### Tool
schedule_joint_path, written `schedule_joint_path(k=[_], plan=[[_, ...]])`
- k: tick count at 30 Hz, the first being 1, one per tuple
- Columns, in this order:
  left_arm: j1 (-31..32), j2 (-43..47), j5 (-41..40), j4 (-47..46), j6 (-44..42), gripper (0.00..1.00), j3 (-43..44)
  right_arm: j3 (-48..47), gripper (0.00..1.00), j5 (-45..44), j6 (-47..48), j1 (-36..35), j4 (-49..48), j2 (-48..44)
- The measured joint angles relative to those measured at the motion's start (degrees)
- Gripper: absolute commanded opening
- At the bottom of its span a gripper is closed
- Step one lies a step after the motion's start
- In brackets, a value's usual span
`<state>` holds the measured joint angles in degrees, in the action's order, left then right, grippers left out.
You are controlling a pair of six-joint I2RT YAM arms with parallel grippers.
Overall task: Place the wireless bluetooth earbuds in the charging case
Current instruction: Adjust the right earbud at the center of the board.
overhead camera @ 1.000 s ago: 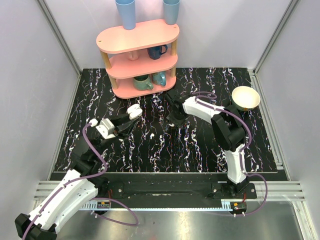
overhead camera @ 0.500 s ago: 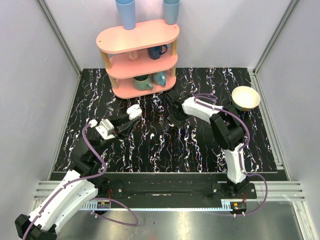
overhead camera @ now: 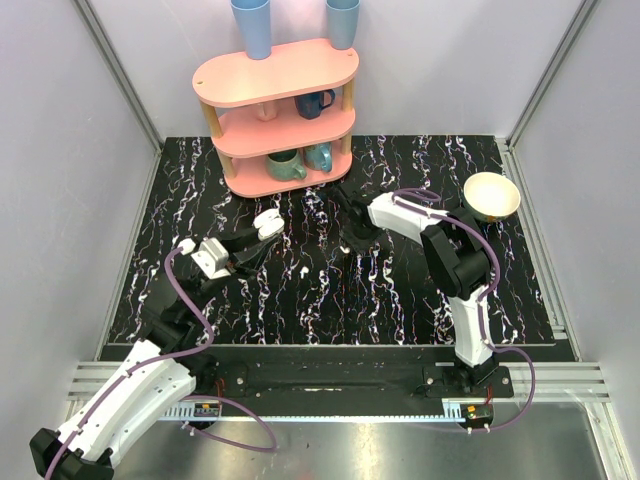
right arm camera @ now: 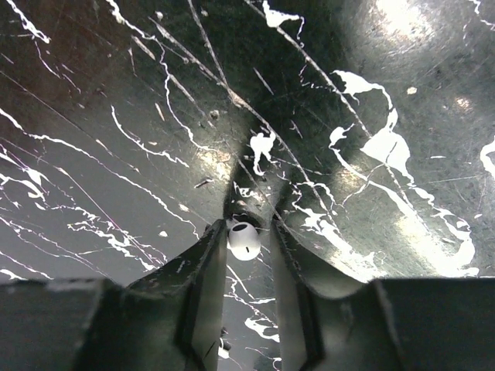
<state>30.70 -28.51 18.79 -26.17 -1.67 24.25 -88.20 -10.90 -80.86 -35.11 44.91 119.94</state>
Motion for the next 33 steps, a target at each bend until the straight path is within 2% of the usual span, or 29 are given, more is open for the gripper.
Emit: schedule_joint_path(k=[5,6,9,14,19,25,30,33], plan=[[0.0,-0.2,0.0,0.0,0.0,0.00,0.0,0.2,0.37,0.1,0.0,0.2,-0.3,0.0],[0.0,-0.3,0.0,0.0,0.0,0.00,0.0,0.2,0.43,0.2,0.0,0.2,-0.3,0.0],[0.0,-0.6,0.0,0.0,0.0,0.00,0.0,0.2,0.47,1.1,-0.2,0.3,-1.0,0.0],[0.0,-0.8,0.0,0.0,0.0,0.00,0.0,0.3,0.46,1.5,-0.6,0.3,-1.7,0.0],[0.0,-0.8,0.0,0.0,0.0,0.00,0.0,0.7,0.37,1.6,-1.9,0.3,-1.9,-0.1],[0.0,-0.8,0.0,0.0,0.0,0.00,0.0,1.8,0.33,2.0,-3.7,0.4,-2.6,-0.6],[0.0,-0.8,0.0,0.0,0.0,0.00,0.0,2.1,0.19,2.6,-4.2,0.4,-3.4,-0.6],[0.0,-0.8,0.0,0.0,0.0,0.00,0.0,2.3,0.15,2.7,-3.7,0.4,-3.9,-0.7]])
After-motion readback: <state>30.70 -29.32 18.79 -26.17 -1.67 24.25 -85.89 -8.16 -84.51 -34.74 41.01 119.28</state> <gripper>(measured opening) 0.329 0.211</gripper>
